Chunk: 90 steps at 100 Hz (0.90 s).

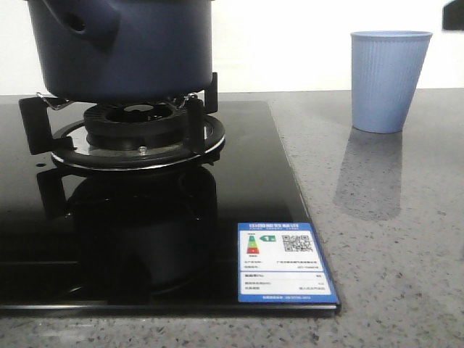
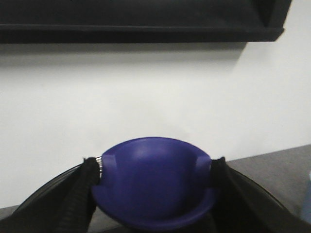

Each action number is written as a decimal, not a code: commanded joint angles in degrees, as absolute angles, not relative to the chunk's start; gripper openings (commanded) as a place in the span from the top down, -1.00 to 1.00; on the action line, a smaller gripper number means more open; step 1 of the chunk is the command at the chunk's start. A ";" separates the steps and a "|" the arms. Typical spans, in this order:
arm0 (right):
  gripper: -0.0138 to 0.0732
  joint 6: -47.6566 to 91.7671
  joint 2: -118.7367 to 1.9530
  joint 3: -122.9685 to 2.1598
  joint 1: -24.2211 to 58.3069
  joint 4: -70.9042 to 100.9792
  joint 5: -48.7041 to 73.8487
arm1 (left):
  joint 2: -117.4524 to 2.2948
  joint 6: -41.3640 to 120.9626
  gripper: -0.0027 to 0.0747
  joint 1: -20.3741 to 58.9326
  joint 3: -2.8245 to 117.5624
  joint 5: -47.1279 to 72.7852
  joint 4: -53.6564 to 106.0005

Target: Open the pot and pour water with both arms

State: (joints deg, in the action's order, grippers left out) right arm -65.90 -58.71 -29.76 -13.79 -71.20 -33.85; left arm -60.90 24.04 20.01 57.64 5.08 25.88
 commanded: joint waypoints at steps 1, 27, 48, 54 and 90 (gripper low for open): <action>-0.75 -67.42 -54.63 -31.12 -14.10 -70.69 -34.60 | -61.77 23.86 -0.12 22.35 59.84 -1.22 26.33; -0.75 -70.63 -48.17 -31.12 -14.10 -74.07 -31.48 | -68.10 23.86 -0.12 27.54 59.84 -6.58 26.23; -0.75 -73.40 -47.20 -31.12 -14.10 -75.34 -31.00 | -72.30 23.86 -0.12 29.04 59.84 -8.85 26.23; -0.75 -73.99 -47.20 -31.12 -14.10 -75.48 -31.00 | -72.92 23.86 -0.12 29.35 59.84 -9.51 26.23; -0.75 -74.08 -47.20 -31.12 -14.10 -75.72 -31.00 | -74.26 23.86 -0.12 29.46 59.84 -9.51 26.23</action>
State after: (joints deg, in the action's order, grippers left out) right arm -73.99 -47.88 -29.67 -13.79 -77.15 -30.16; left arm -75.75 24.04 29.14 57.64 -3.08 25.99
